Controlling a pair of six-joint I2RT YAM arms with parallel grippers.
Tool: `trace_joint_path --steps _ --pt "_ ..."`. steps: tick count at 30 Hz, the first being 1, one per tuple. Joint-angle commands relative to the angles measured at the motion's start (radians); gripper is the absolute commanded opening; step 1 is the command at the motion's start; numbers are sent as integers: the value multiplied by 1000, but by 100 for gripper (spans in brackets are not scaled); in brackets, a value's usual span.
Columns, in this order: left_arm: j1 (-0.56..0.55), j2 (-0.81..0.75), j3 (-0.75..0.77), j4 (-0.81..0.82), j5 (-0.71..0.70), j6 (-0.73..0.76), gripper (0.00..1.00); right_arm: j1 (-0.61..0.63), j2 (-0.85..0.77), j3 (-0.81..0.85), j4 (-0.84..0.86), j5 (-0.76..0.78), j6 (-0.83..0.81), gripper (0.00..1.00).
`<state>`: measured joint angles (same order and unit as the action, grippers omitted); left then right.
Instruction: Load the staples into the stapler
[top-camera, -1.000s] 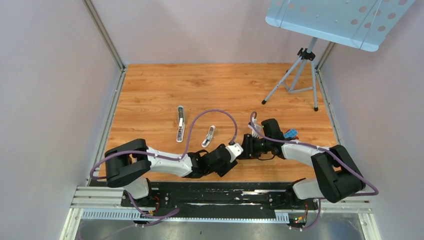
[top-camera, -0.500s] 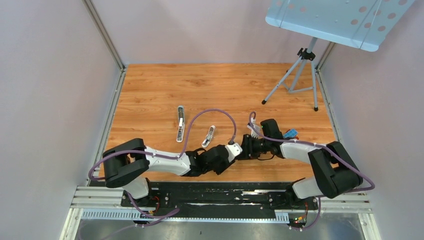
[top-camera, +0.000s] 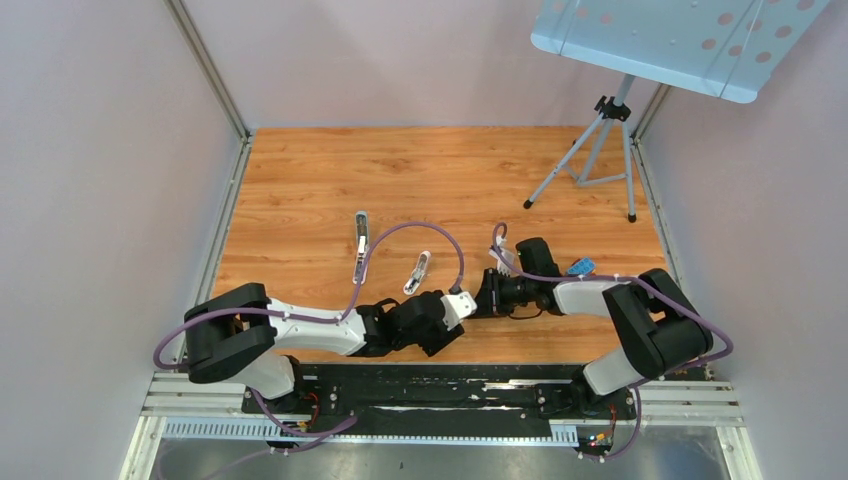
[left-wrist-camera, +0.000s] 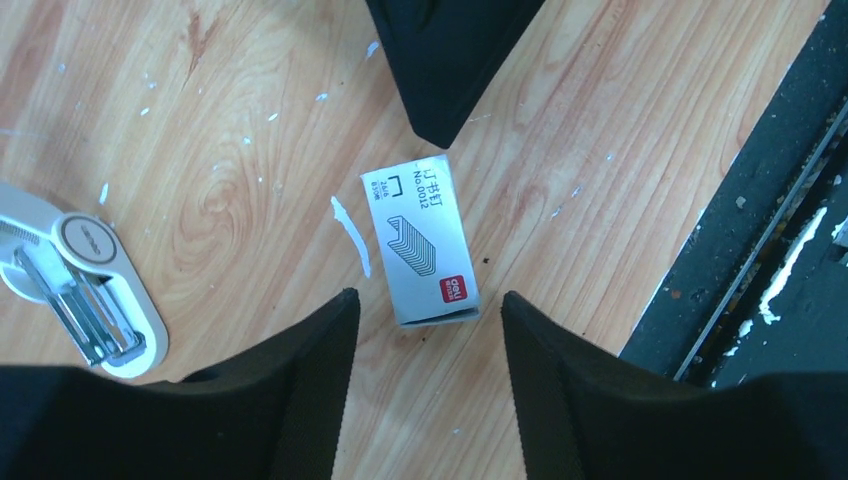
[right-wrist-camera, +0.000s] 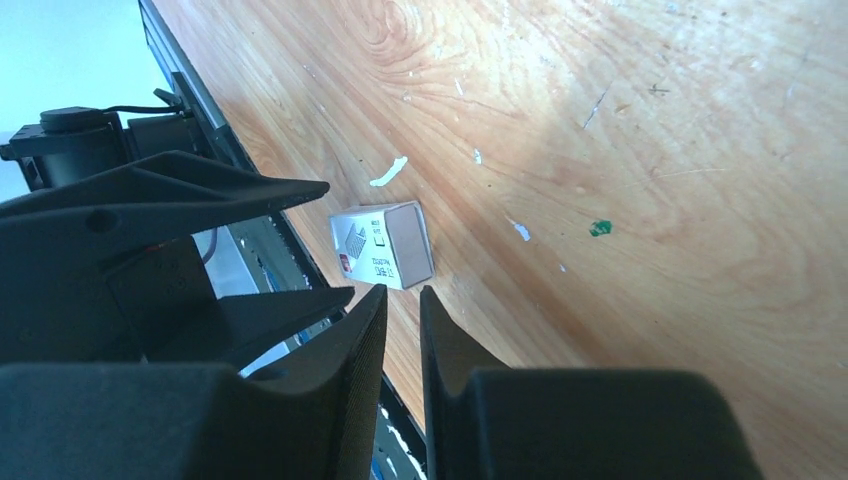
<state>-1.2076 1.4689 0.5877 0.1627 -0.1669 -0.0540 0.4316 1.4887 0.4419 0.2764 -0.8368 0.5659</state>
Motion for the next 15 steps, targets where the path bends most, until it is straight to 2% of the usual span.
trace_joint_path --steps 1,3,7,11,15 --pt "3 -13 15 29 -35 -37 60 11 -2 26 -12 41 -4 20" --pt "3 5 26 39 -45 -45 64 10 8 45 -39 65 -18 18" --pt "3 61 55 33 -62 -40 64 11 51 77 -58 65 -41 11" --pt "3 89 67 35 -52 -38 59 10 90 90 -57 52 -58 4" --pt "5 96 68 36 -51 -32 54 11 135 87 -17 8 -61 2"
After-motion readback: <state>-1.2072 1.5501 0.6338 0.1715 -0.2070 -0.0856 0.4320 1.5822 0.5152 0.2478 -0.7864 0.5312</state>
